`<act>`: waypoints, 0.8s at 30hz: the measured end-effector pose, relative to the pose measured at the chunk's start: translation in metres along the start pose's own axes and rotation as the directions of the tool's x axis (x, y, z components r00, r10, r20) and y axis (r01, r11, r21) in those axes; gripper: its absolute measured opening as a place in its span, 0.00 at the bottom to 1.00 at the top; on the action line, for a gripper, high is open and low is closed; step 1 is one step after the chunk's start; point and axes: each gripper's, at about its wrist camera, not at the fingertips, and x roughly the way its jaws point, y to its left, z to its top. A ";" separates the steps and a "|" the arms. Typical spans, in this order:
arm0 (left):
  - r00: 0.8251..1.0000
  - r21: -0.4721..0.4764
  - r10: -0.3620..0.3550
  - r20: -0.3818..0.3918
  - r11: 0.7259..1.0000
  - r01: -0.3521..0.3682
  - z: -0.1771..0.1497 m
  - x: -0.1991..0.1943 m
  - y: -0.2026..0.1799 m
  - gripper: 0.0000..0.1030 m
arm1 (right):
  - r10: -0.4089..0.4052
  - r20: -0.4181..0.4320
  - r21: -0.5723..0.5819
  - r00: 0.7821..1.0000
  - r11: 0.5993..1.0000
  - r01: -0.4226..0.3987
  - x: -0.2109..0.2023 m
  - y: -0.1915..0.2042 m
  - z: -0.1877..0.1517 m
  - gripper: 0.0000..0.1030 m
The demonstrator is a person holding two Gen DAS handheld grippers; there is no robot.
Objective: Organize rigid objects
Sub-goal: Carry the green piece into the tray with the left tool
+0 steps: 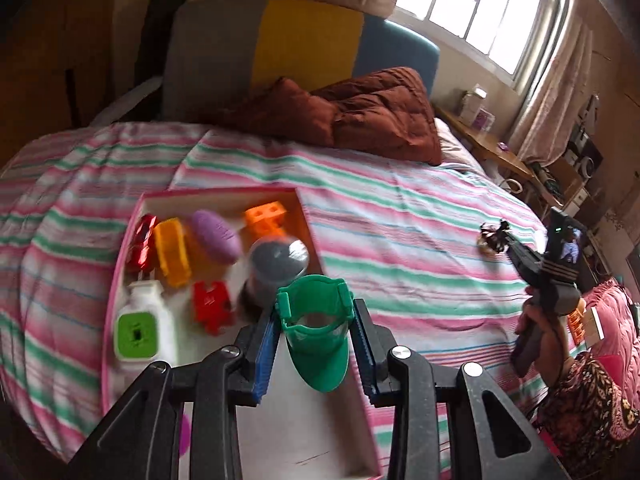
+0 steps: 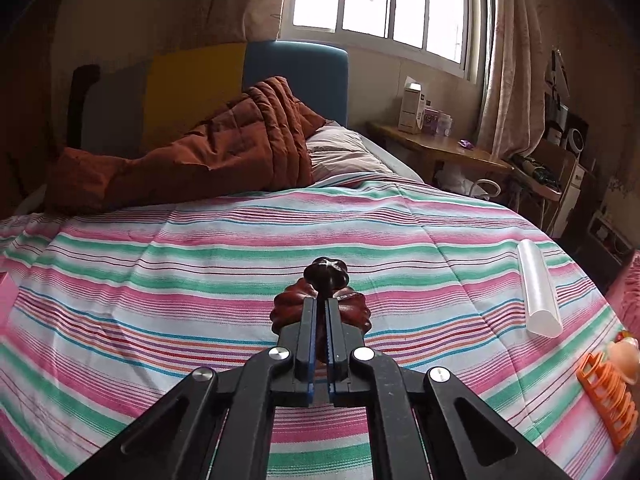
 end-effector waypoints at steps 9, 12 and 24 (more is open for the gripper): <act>0.997 -0.029 0.057 -0.056 0.998 -0.059 -0.026 0.017 0.029 0.34 | 0.060 0.006 0.074 0.998 0.995 -0.060 -0.019 -0.011 -0.005 0.03; 0.996 -0.027 0.057 -0.063 0.998 -0.059 -0.029 0.021 0.034 0.34 | 0.086 0.004 0.083 0.996 0.993 -0.086 -0.022 -0.014 -0.003 0.03; 0.992 -0.007 0.114 -0.053 0.993 -0.115 -0.032 0.020 0.033 0.38 | 0.116 -0.056 0.137 0.992 0.985 -0.107 0.000 -0.021 0.014 0.18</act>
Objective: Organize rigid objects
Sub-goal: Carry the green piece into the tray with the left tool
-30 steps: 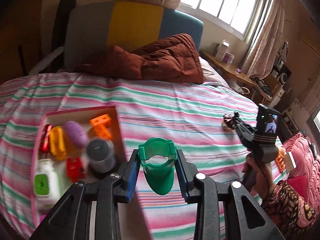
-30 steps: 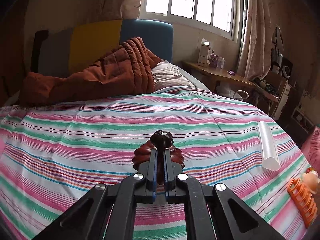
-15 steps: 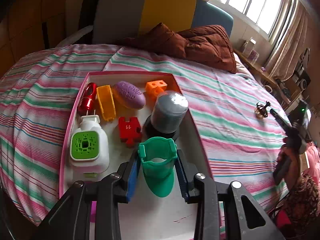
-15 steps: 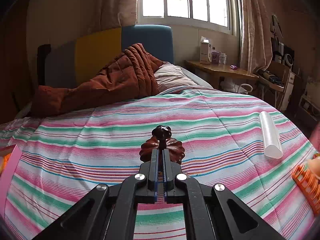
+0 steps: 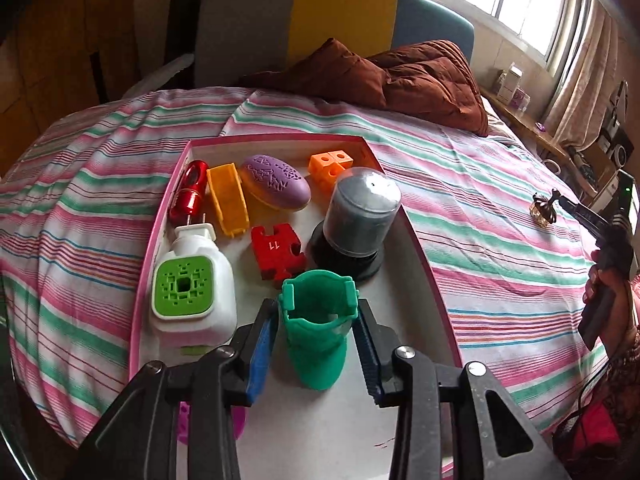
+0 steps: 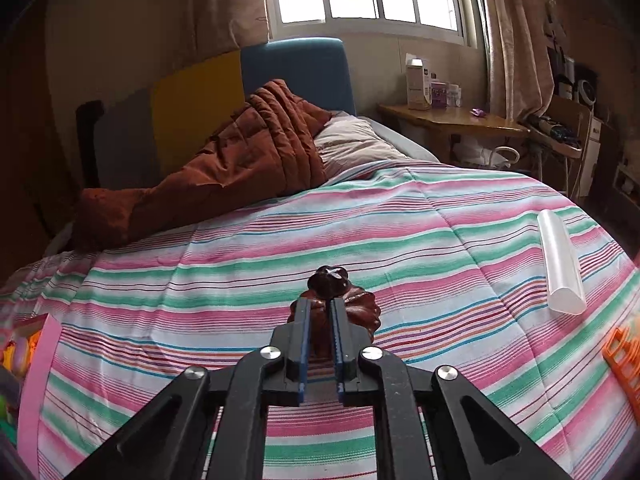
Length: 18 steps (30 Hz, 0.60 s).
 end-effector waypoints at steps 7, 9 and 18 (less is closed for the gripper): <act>0.999 -0.051 -0.034 0.030 0.998 0.036 -0.006 -0.019 0.012 0.40 | -0.046 -0.040 0.027 0.998 0.999 0.047 0.031 -0.001 0.007 0.27; 0.999 -0.052 -0.030 0.030 0.998 0.032 -0.008 -0.022 0.013 0.41 | -0.049 -0.033 0.022 0.998 0.999 0.050 0.036 0.000 0.010 0.27; 1.000 -0.021 0.011 0.003 1.000 -0.011 -0.004 -0.006 0.007 0.41 | -0.007 -0.007 -0.010 1.000 1.000 0.007 0.024 0.004 0.012 0.22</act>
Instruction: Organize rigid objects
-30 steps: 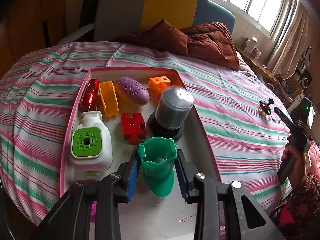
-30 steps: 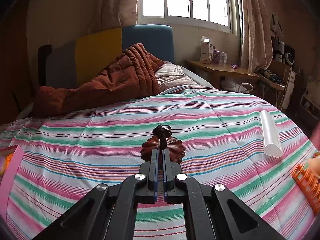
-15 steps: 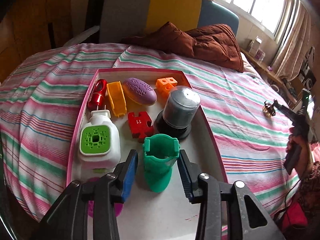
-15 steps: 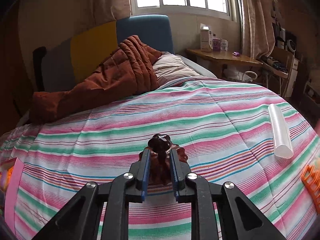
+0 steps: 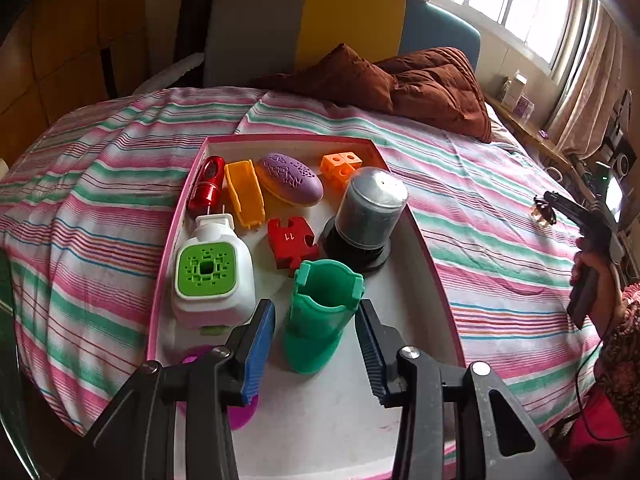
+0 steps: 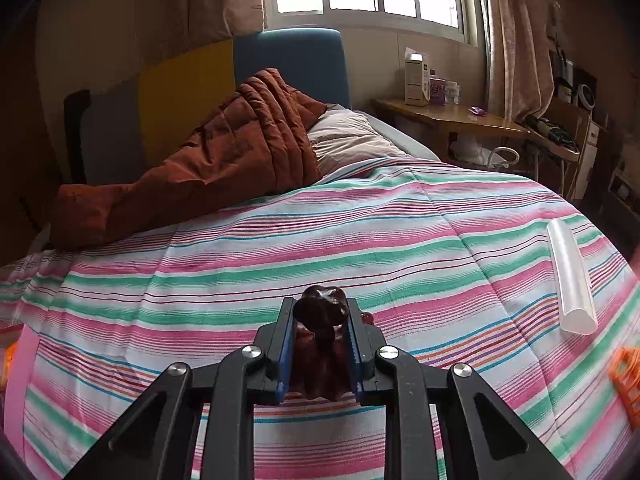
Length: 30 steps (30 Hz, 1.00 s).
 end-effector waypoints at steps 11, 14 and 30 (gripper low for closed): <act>0.996 -0.035 -0.085 0.040 0.996 0.086 0.000 -0.012 0.001 0.41 | 0.170 0.031 -0.025 0.985 0.985 -0.169 -0.073 0.022 -0.012 0.22; 0.989 -0.052 -0.125 0.082 0.990 0.130 -0.003 -0.028 0.006 0.41 | 0.212 0.021 -0.026 0.977 0.977 -0.212 -0.088 0.033 -0.021 0.22; 0.981 -0.212 0.024 0.194 0.977 0.018 -0.002 -0.062 0.053 0.44 | 0.595 -0.133 -0.191 0.793 0.769 -0.610 -0.178 0.176 -0.078 0.22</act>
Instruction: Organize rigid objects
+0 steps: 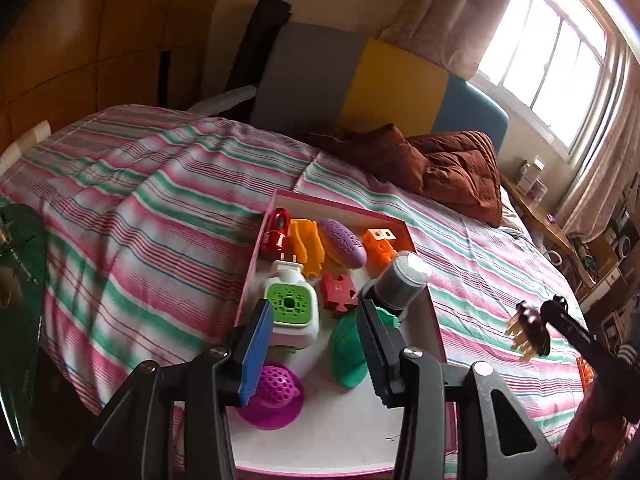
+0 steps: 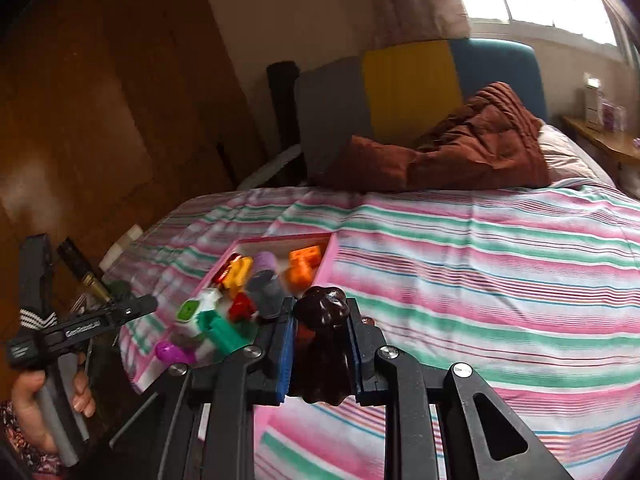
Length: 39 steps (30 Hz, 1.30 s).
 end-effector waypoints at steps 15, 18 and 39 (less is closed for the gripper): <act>0.998 -0.077 0.057 0.001 0.995 -0.057 0.001 -0.009 0.027 0.49 | 0.054 -0.153 -0.168 0.987 0.983 -0.080 0.065 0.090 -0.042 0.22; 0.998 -0.067 0.065 0.004 0.996 -0.064 0.002 -0.010 0.026 0.49 | 0.018 -0.168 -0.175 0.986 0.983 -0.048 0.069 0.091 -0.050 0.22; 0.969 0.050 0.222 0.111 0.972 -0.228 -0.005 -0.029 0.006 0.49 | -0.168 -0.210 -0.059 0.963 0.985 0.159 0.041 0.086 -0.023 0.64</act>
